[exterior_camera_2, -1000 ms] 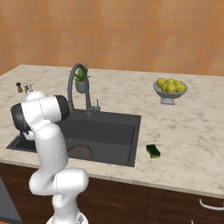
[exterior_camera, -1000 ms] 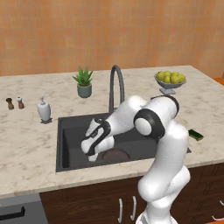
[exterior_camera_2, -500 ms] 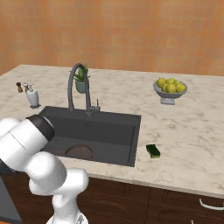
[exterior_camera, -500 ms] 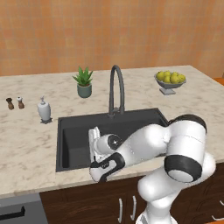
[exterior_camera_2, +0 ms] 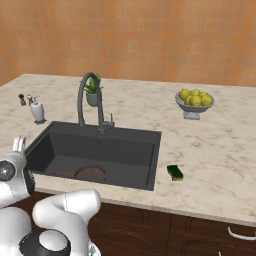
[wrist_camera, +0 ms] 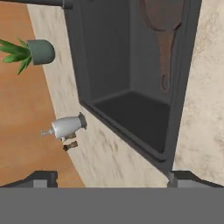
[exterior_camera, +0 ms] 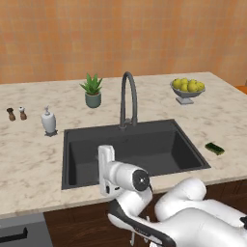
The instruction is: Pick the pan and sponge and place them into the sink. Then turn on the water.
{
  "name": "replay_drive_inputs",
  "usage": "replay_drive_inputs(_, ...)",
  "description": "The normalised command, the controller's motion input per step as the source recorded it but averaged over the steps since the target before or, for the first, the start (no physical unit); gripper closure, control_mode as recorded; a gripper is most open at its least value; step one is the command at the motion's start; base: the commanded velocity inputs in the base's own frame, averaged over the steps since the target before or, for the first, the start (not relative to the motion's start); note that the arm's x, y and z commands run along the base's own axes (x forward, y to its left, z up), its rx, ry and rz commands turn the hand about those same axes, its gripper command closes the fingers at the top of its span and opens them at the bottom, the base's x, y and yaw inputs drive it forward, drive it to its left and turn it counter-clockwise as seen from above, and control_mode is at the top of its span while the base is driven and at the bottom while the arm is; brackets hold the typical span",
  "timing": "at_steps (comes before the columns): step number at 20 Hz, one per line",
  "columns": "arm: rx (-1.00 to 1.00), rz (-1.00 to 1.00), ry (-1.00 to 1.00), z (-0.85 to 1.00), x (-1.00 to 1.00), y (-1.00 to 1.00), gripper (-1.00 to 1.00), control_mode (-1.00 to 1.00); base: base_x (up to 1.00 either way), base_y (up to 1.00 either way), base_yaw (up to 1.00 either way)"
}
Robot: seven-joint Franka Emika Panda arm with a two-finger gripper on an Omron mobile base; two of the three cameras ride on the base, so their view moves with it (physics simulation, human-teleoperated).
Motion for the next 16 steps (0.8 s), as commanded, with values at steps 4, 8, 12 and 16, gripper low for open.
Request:
replay_drive_inputs(4,-0.10,0.21,-0.25,1.00,-0.72,0.02,-1.00,-1.00,0.00,0.00,0.00)
replay_drive_inputs(8,-0.16,0.31,-0.28,1.00,-0.29,0.00,-1.00,-1.00,0.00,0.00,0.00)
replay_drive_inputs(12,-0.34,0.39,-0.34,1.00,-0.18,-0.04,-1.00,-1.00,0.00,0.00,0.00)
replay_drive_inputs(16,-0.45,0.35,-0.22,0.97,-0.38,-0.24,-1.00,-1.00,0.00,0.00,0.00)
